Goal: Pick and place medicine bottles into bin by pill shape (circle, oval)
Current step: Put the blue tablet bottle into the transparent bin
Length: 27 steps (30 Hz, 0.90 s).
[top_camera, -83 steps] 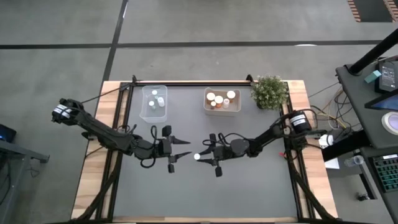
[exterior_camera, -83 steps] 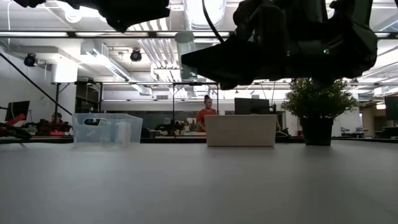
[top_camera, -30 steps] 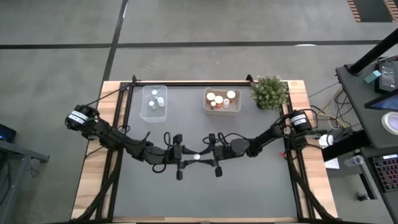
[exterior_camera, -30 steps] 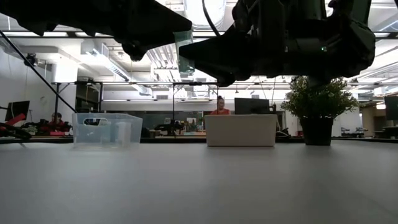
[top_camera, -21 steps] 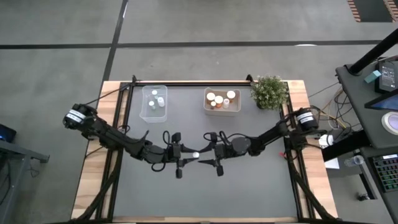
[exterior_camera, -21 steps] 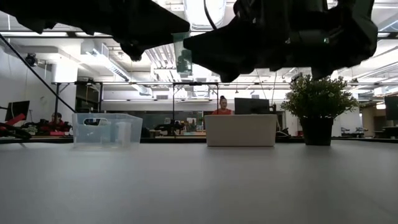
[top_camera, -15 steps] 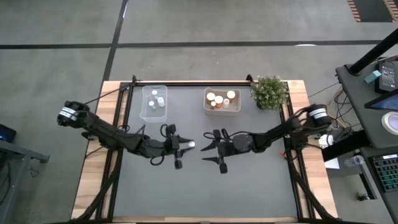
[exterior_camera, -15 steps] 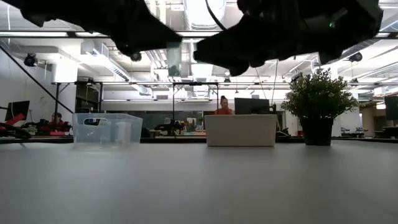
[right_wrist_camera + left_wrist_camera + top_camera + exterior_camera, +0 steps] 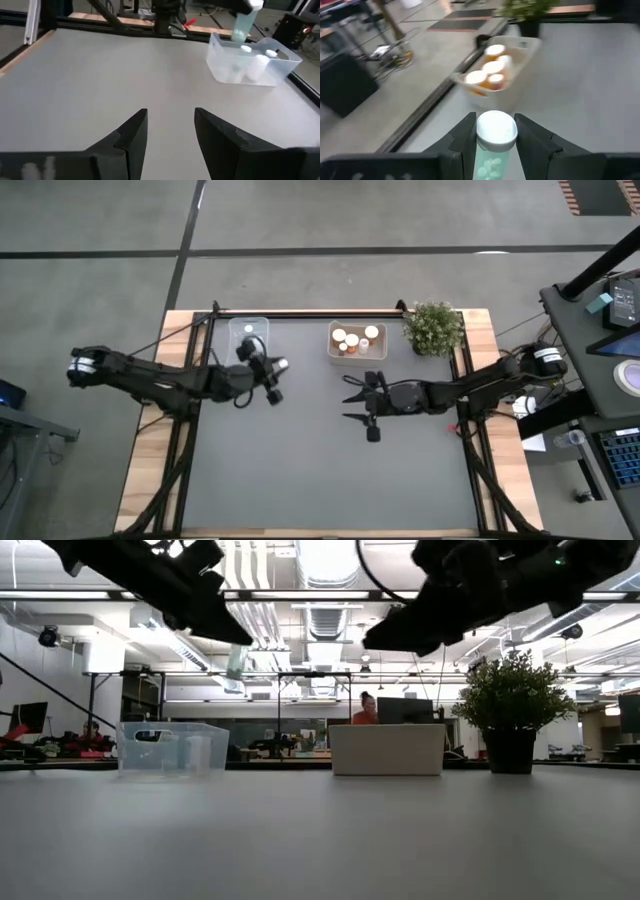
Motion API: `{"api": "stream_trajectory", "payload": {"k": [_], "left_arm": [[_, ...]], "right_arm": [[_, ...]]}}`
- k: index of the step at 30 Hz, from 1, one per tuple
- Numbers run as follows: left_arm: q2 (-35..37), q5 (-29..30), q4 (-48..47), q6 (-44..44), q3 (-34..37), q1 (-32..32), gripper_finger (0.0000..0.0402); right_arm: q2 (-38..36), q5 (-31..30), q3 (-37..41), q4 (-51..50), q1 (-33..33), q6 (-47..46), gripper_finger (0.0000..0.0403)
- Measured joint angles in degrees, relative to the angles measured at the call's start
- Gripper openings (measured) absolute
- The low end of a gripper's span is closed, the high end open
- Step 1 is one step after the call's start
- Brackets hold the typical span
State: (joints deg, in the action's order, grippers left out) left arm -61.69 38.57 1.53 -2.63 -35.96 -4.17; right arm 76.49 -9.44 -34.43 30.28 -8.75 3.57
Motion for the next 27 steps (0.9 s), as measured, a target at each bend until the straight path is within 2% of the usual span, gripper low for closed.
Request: {"api": "stream_trajectory", "payload": {"k": [7,14,21,27], "left_arm": [[8.3,2.1,-1.7,-0.1,5.6,7.7,0.0097],[14.9,2.4,-0.4,-6.4,14.6,14.4,0.0098],[15.6,2.6,12.0,-9.0,23.6,15.5,0.0098],[11.9,6.6,23.3,-9.1,28.8,15.5,0.0098]], "right_arm": [[-7.7,0.3,7.1,1.9,4.7,-0.2,0.0155],[-11.4,0.4,10.9,3.8,6.9,-0.1,0.0155],[-10.8,0.4,11.3,4.3,7.0,0.7,0.0155],[-10.3,0.4,11.3,4.8,7.0,0.8,0.0155]]}}
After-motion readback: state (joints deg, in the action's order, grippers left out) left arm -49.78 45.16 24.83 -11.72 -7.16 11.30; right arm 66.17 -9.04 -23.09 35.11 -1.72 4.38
